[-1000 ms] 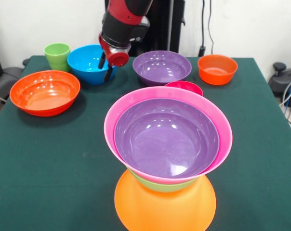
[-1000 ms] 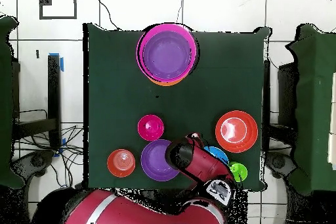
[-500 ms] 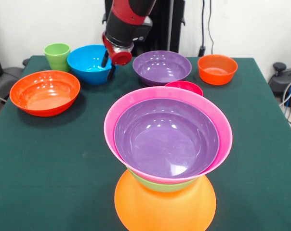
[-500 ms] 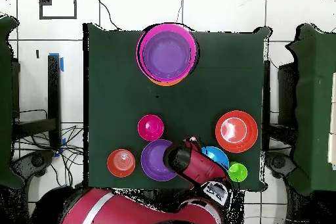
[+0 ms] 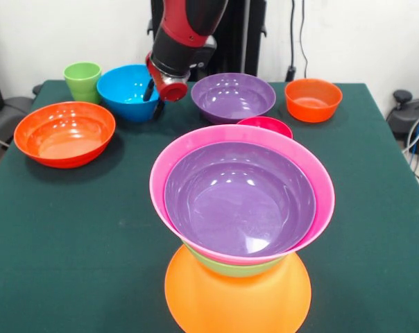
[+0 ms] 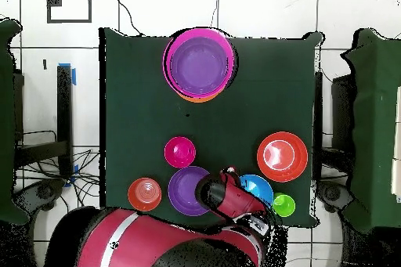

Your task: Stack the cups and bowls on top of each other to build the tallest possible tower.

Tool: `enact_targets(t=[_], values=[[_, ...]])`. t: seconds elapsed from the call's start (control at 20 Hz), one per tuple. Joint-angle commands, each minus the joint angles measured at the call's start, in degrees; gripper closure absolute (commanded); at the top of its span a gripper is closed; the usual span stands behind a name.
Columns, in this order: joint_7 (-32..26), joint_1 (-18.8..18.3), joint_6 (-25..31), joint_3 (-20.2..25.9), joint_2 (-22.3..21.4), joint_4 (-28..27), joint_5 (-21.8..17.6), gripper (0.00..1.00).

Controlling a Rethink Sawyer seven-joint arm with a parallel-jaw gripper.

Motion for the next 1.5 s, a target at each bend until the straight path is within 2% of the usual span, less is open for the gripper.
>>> enact_targets(t=[0.05, 0.35, 0.4, 0.8, 1.05, 1.3, 1.5], values=[[11.13, -1.04, -3.29, 7.17, 3.46, 0.99, 1.91, 0.00], [9.76, -0.57, -2.50, 6.83, 3.81, 0.50, 1.67, 0.00], [9.57, -0.51, -2.23, 6.84, 3.79, 0.41, 1.62, 1.00], [8.66, -1.72, -1.47, 7.25, 2.57, 0.29, 0.74, 1.00], [8.57, -3.40, 0.61, 7.95, -1.63, 1.61, 0.55, 1.00], [8.09, -6.30, 1.26, 10.67, -5.93, 2.41, -0.48, 1.00], [7.22, -6.51, 4.57, 11.03, -8.84, 1.84, 0.29, 1.00]])
